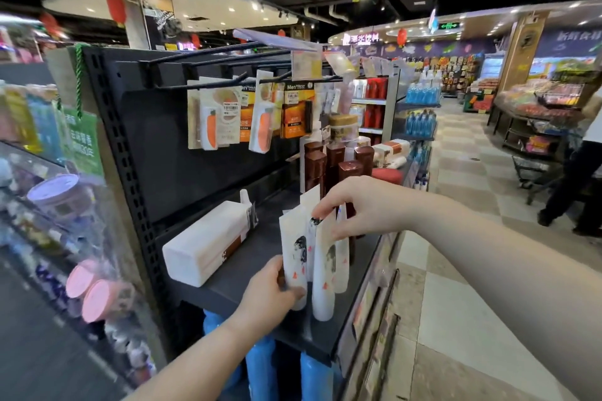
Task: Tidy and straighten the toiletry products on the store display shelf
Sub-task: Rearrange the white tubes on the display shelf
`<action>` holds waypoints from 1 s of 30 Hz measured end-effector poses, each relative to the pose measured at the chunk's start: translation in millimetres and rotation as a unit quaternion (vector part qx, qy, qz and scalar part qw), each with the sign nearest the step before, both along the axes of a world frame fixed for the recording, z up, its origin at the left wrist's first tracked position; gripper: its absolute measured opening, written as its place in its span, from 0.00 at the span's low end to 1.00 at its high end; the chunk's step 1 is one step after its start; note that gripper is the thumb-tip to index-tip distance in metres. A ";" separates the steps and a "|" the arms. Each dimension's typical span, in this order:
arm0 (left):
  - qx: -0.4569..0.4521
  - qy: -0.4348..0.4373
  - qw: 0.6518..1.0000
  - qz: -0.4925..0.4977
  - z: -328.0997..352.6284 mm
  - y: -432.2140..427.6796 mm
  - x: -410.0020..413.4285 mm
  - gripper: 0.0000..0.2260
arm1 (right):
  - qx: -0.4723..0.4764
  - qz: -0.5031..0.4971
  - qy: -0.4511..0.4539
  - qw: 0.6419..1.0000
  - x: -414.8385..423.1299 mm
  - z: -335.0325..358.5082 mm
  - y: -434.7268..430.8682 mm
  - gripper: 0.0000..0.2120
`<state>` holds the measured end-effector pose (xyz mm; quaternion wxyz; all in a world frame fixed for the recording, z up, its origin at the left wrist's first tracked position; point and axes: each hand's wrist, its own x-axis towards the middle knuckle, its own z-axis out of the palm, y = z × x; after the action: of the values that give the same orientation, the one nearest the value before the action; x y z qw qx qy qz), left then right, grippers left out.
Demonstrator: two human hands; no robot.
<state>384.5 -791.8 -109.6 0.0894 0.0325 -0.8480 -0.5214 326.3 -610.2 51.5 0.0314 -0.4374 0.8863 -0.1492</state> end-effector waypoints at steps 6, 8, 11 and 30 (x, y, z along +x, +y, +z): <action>0.007 -0.012 1.000 -0.006 -0.2 -2.2 0.4 0.20 | 0.016 -0.006 0.020 1.000 -2.6 0.1 -4.1 0.08; 0.010 -0.013 1.000 -0.015 -0.2 -2.6 0.3 0.20 | 0.019 -0.019 0.009 1.000 -4.7 -0.5 -4.7 0.08; 0.022 -0.011 0.999 -0.037 1.1 -4.5 0.7 0.20 | 0.018 -0.031 -0.003 0.999 -3.1 -1.2 -5.9 0.11; -0.045 0.077 0.996 -0.022 74.3 -139.0 -46.8 0.07 | -0.275 -0.238 -0.021 0.931 41.2 -68.6 -191.5 0.18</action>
<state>337.7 -930.7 -35.2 0.1442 -0.0301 -0.8616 -0.4858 367.6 -801.7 -17.1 -0.1083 -0.2019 0.8879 -0.3990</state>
